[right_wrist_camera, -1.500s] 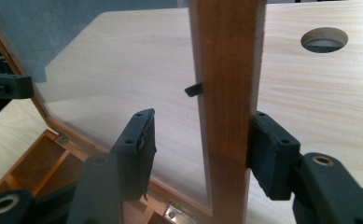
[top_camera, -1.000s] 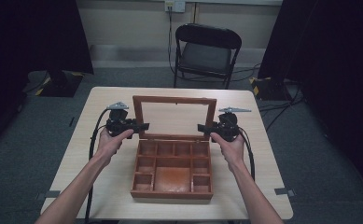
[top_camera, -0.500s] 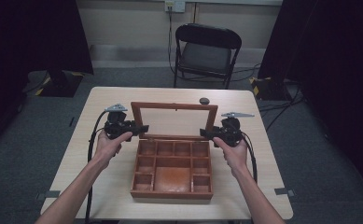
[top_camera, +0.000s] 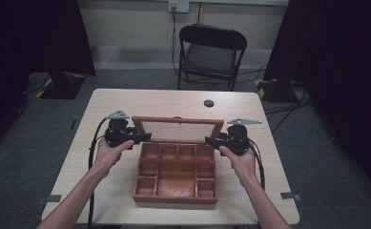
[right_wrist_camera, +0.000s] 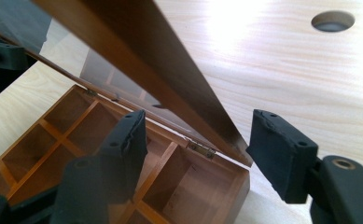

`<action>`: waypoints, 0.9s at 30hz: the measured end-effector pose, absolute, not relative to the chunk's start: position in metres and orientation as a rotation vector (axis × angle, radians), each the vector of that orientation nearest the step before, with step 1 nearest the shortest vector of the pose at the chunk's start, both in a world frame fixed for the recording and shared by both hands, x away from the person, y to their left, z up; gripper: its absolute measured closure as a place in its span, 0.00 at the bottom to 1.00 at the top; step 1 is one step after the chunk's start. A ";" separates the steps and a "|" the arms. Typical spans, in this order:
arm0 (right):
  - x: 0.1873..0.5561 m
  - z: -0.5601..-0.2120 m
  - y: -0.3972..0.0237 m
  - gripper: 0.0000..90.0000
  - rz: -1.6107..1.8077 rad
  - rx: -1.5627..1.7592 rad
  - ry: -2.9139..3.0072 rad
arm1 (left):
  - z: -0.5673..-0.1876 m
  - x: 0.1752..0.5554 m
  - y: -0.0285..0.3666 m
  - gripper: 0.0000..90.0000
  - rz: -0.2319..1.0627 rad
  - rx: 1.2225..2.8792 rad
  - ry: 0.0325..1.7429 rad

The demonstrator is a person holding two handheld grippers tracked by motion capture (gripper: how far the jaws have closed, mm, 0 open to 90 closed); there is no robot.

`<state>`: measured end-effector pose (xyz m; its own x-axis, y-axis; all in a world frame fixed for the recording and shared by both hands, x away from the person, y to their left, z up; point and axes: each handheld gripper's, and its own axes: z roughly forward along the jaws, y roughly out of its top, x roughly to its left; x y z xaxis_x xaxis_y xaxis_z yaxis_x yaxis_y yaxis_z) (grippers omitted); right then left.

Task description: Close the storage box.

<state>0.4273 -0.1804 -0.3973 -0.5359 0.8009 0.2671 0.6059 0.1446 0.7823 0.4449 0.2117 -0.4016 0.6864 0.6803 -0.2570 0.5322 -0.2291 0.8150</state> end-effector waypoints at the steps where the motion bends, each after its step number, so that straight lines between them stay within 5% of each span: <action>1: 0.424 -0.396 -0.182 0.41 1.343 1.384 2.198 | -0.401 0.445 0.212 0.52 0.187 1.900 0.947; 14: 0.411 -0.395 -0.185 0.55 1.366 1.427 2.170 | -0.402 0.437 0.214 0.42 0.166 1.897 0.978; 27: 0.405 -0.397 -0.185 0.57 1.366 1.407 2.172 | -0.401 0.427 0.219 0.30 0.166 1.866 0.952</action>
<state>0.4054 -0.1850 -0.3966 -0.5196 0.8054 0.2853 0.6060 0.1120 0.7875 0.4273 0.2186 -0.4012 0.6813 0.6741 -0.2855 0.5380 -0.1966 0.8197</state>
